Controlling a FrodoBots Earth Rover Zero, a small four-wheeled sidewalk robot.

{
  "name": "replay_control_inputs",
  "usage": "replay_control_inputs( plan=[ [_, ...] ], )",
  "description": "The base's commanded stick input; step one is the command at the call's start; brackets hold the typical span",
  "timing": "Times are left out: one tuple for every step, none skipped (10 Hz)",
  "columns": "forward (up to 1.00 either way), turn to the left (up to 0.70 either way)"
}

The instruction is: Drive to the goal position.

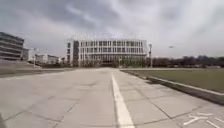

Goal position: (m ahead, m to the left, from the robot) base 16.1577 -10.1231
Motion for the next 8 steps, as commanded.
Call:
replay_control_inputs(
  plan=[
    [0.70, 0.00],
    [0.70, 0.00],
    [0.70, 0.00],
    [0.70, 0.00],
    [0.70, 0.00],
    [0.70, 0.00],
    [0.70, 0.00],
    [0.70, 0.00]
  ],
)
